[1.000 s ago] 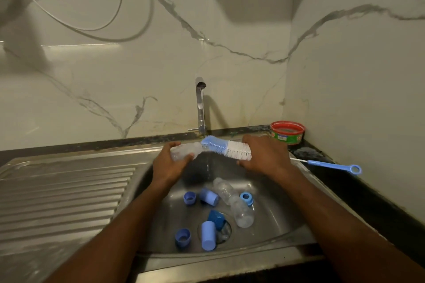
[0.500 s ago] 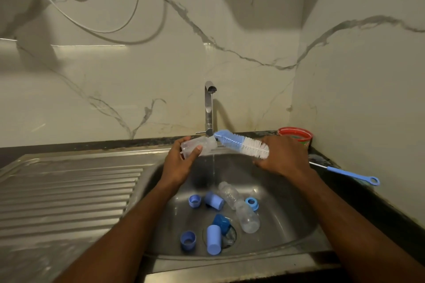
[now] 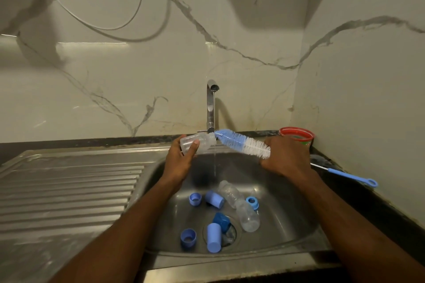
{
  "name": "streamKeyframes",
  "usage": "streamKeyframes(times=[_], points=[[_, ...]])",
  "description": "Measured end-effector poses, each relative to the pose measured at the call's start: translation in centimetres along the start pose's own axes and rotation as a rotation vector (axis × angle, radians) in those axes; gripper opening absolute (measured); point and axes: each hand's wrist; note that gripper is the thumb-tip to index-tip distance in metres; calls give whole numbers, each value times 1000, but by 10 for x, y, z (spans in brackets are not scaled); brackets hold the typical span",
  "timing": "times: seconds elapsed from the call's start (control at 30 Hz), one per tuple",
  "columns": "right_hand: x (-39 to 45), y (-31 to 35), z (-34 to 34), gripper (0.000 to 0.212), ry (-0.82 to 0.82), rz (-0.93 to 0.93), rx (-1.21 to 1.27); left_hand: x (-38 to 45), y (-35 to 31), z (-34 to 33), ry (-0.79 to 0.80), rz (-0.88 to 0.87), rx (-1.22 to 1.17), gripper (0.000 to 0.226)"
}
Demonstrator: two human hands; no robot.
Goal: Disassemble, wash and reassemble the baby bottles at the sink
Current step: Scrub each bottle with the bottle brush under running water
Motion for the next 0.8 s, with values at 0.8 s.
streamKeyframes(times=[0.8], points=[[-7, 19, -8, 47, 165, 244, 162, -25, -10, -4, 377, -19, -7, 46]])
Point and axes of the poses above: each hand's wrist, its own x-axis towards the middle knuckle, its own z-axis out of the back of the hand, y = z × x, and after that the axes turned 11 degrees about -y, right-handed
